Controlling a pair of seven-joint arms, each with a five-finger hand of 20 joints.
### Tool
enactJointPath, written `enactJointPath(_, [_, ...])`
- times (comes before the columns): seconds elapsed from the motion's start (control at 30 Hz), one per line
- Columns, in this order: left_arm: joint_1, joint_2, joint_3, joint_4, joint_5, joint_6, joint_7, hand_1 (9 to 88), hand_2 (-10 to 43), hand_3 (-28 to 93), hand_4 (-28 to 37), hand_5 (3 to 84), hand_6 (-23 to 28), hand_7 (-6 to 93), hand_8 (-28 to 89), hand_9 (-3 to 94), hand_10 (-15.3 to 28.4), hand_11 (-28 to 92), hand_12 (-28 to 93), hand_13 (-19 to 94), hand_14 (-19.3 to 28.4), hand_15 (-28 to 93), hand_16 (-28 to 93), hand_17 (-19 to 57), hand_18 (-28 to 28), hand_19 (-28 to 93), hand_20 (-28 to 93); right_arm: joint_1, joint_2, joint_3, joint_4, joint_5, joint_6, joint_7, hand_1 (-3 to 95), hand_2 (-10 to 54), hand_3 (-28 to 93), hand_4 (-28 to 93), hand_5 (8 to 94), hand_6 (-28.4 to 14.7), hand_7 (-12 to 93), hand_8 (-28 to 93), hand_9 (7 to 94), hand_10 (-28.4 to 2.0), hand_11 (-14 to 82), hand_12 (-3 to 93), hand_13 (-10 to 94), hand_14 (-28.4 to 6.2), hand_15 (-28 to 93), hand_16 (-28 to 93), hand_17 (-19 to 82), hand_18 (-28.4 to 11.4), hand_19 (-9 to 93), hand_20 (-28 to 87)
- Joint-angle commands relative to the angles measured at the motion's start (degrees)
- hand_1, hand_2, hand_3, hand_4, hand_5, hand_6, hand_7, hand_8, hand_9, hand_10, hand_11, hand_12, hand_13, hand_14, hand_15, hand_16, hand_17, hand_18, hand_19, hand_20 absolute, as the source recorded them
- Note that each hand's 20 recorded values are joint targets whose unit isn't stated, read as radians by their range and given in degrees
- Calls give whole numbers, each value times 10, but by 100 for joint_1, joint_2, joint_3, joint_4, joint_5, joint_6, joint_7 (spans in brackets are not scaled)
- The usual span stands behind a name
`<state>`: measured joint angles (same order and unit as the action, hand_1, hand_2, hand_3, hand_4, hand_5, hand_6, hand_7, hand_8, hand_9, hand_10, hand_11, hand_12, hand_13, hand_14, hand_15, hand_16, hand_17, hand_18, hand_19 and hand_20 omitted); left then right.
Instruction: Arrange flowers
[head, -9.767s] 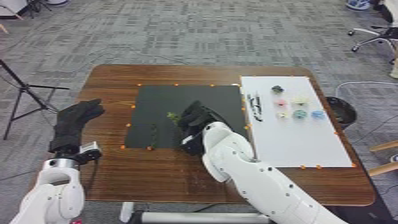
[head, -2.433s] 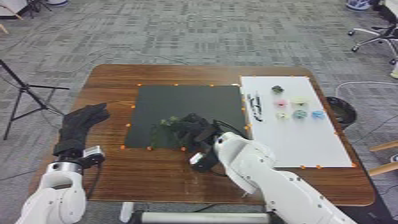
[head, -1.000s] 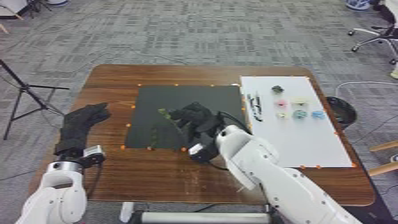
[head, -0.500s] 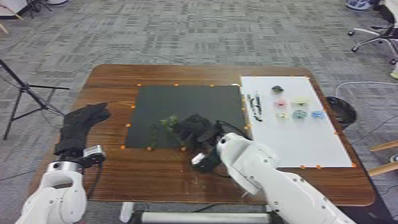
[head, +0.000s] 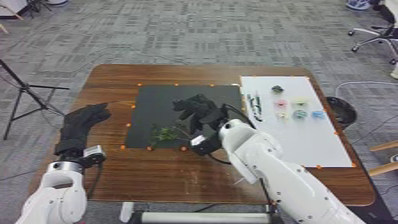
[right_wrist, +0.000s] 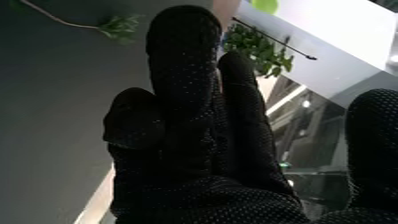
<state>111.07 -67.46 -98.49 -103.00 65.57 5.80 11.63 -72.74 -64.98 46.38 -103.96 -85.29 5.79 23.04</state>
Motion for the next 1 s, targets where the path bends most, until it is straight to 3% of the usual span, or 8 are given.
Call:
enactJointPath(0.03, [-12,-23,32,-9,12,-73,-40,265,80,665,-250,573,33,151,-65,547,152,219,144,453,189,255,22,110,125,132,224,-68,87,74,-48,-230,45,-81,182,59,527,-72,601,-60,67,-39,669,-172,90,143,869,-94,400,319,567,-151,881,354])
enactJointPath(0.23, [17,-25,4,-31,20,-73,-44,265,81,663,-250,573,33,152,-65,546,152,219,144,451,188,254,22,110,125,132,224,-364,373,354,-69,-382,-294,78,182,59,526,-74,600,-59,67,-39,669,-174,89,144,868,-95,402,320,564,-153,882,356])
enactJointPath(1.0, [86,-29,-38,-83,14,-86,-56,264,80,664,-250,573,33,151,-65,546,151,218,143,452,188,255,22,110,125,132,223,-1023,628,293,-527,56,-488,340,185,62,514,-71,597,-60,62,-38,697,-177,95,152,870,-96,404,319,565,-155,885,358])
